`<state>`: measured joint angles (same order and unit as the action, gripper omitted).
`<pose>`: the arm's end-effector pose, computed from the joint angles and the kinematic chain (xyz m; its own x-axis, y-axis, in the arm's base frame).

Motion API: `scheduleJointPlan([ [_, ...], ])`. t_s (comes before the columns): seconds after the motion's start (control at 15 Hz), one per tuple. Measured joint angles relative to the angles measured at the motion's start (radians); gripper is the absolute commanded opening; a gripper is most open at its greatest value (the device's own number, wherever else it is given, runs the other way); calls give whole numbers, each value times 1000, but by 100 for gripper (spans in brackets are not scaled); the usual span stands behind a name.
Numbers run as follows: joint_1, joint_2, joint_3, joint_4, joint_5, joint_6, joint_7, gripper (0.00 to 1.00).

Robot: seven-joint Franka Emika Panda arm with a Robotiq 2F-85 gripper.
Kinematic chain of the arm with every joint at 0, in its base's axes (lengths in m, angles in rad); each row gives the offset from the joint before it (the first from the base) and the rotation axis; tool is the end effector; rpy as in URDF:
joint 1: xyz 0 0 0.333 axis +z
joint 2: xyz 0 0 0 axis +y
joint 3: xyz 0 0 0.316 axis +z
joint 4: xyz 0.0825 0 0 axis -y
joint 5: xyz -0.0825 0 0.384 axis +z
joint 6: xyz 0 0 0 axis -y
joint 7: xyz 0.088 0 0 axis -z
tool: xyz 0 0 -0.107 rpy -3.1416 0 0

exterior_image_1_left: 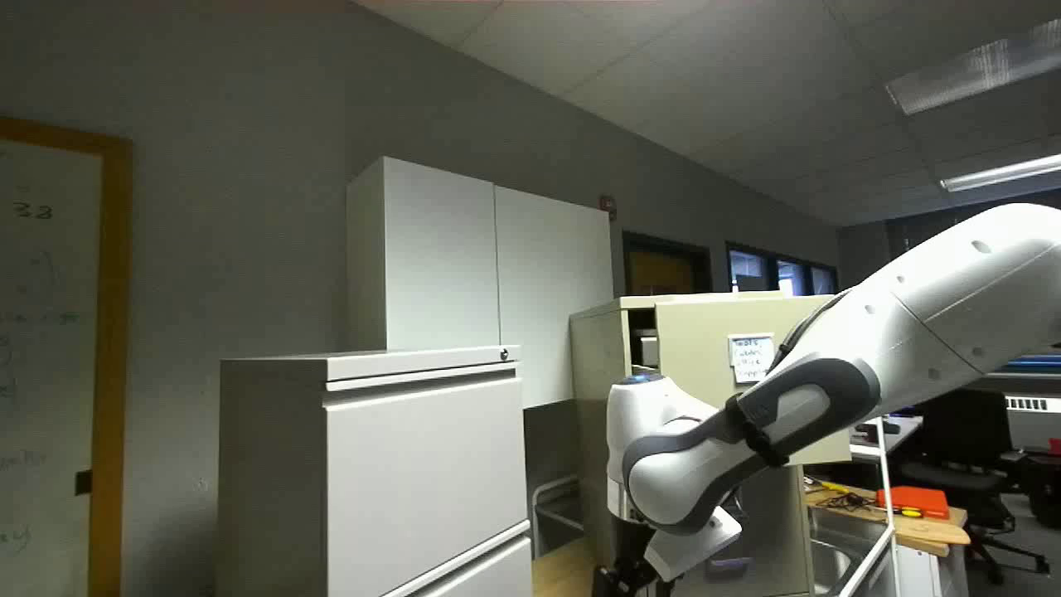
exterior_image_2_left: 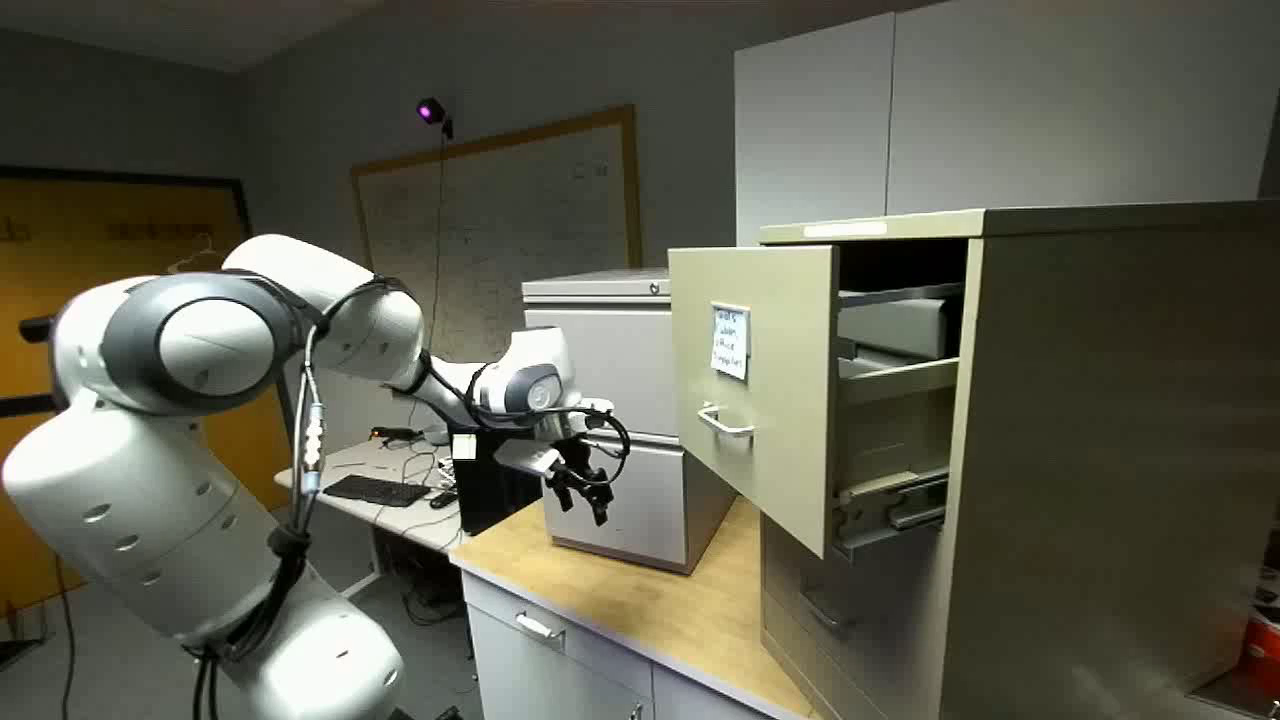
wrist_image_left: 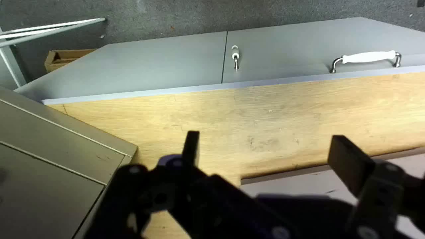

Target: Close the top drawer of the file cabinet

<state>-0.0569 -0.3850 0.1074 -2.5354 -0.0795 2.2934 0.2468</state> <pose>0.4264 0.0200 0.4214 0.9767 -0.1448 0.1584 -0.1574 -0.9851 0.0699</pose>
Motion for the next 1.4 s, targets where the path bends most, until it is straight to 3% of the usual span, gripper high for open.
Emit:
scheduleJointPlan([
  [0.93,0,1,-1,0,-3,0,1,100],
  [1.4,-9,-58,15,0,-77,19,166,99],
])
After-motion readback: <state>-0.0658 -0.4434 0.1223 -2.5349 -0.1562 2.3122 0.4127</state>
